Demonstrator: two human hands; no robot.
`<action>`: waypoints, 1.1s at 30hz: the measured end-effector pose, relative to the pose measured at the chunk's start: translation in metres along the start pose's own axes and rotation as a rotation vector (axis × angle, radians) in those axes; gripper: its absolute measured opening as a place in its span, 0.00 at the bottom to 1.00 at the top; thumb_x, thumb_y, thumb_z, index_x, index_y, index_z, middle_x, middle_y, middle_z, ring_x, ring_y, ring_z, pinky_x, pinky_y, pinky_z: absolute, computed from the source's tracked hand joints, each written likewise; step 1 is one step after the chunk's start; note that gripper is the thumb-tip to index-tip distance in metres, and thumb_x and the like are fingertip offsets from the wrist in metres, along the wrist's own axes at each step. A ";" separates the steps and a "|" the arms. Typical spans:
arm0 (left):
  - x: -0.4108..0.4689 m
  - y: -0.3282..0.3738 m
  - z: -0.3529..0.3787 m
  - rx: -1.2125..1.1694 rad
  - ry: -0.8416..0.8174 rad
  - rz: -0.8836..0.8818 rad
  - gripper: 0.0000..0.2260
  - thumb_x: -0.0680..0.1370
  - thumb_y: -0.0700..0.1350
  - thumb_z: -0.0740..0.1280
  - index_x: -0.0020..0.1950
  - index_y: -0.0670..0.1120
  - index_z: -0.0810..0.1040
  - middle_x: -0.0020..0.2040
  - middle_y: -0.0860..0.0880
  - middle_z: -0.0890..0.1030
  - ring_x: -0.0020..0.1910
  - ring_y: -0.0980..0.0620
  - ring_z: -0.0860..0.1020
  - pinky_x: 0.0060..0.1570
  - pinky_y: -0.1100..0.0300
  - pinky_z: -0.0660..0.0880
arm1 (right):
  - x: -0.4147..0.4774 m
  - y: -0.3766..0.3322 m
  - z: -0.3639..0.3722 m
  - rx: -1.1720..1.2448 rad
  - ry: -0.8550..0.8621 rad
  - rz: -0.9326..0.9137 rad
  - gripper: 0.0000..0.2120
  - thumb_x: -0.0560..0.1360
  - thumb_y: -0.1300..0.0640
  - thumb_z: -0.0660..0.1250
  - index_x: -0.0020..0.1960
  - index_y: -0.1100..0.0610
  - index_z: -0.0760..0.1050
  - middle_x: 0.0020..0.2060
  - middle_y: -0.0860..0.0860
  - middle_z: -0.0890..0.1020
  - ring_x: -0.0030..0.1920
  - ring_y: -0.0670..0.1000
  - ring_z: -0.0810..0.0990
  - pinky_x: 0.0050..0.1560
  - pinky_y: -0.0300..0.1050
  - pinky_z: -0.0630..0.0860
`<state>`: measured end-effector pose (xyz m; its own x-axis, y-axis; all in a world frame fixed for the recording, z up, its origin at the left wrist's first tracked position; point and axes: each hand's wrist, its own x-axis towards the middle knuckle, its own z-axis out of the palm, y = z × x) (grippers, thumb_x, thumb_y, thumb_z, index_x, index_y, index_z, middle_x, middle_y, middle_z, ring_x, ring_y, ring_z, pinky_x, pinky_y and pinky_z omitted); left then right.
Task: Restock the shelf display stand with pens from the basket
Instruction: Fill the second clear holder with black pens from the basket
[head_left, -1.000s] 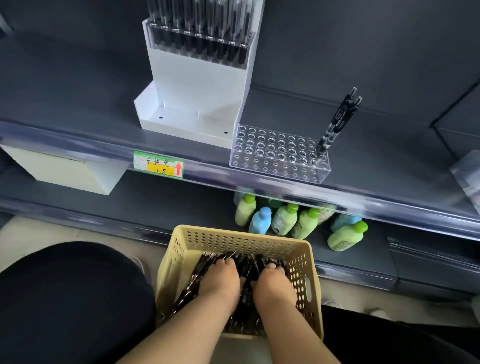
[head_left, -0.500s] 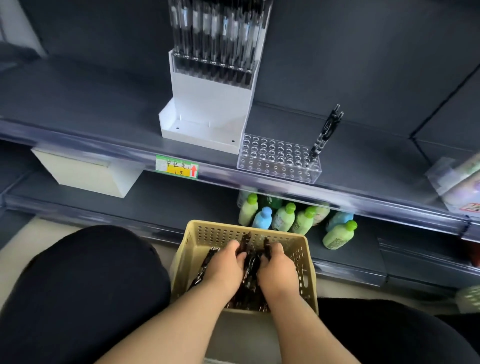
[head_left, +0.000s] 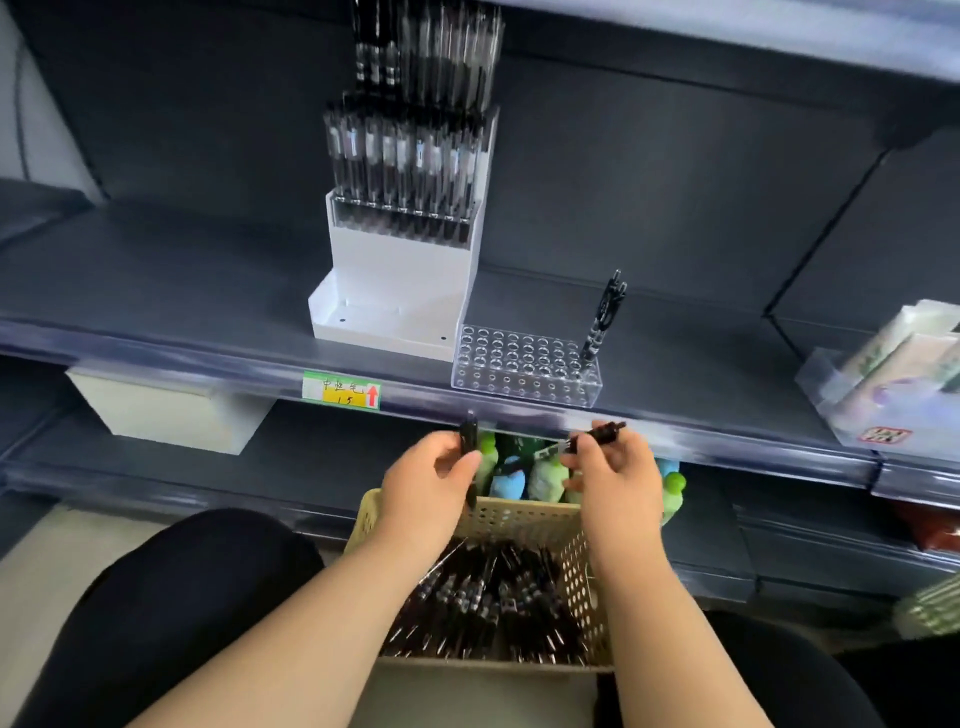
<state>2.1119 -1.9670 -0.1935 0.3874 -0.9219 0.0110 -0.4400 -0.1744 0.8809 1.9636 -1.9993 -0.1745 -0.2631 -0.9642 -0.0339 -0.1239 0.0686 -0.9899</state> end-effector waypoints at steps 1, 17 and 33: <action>0.007 0.010 -0.005 -0.035 0.008 0.022 0.05 0.77 0.47 0.66 0.52 0.51 0.77 0.43 0.61 0.78 0.46 0.59 0.77 0.40 0.71 0.67 | 0.006 -0.006 -0.003 0.135 0.035 0.004 0.04 0.78 0.60 0.62 0.46 0.53 0.73 0.41 0.52 0.81 0.40 0.46 0.81 0.38 0.43 0.77; 0.089 0.119 0.010 -0.301 -0.063 0.357 0.02 0.74 0.48 0.70 0.45 0.55 0.80 0.41 0.59 0.82 0.41 0.65 0.79 0.44 0.73 0.74 | 0.124 -0.086 -0.013 -0.034 0.085 -0.364 0.05 0.77 0.56 0.63 0.44 0.48 0.74 0.35 0.44 0.81 0.32 0.38 0.79 0.32 0.33 0.75; 0.119 0.111 0.038 -0.366 -0.085 0.292 0.04 0.73 0.46 0.71 0.47 0.50 0.83 0.41 0.58 0.83 0.41 0.64 0.80 0.44 0.72 0.75 | 0.137 -0.067 -0.008 -0.173 0.018 -0.316 0.06 0.76 0.57 0.65 0.42 0.48 0.76 0.36 0.47 0.82 0.32 0.43 0.79 0.34 0.33 0.75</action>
<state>2.0785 -2.1092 -0.1120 0.2158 -0.9419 0.2574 -0.2002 0.2153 0.9558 1.9279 -2.1338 -0.1117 -0.2029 -0.9399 0.2745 -0.3612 -0.1888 -0.9132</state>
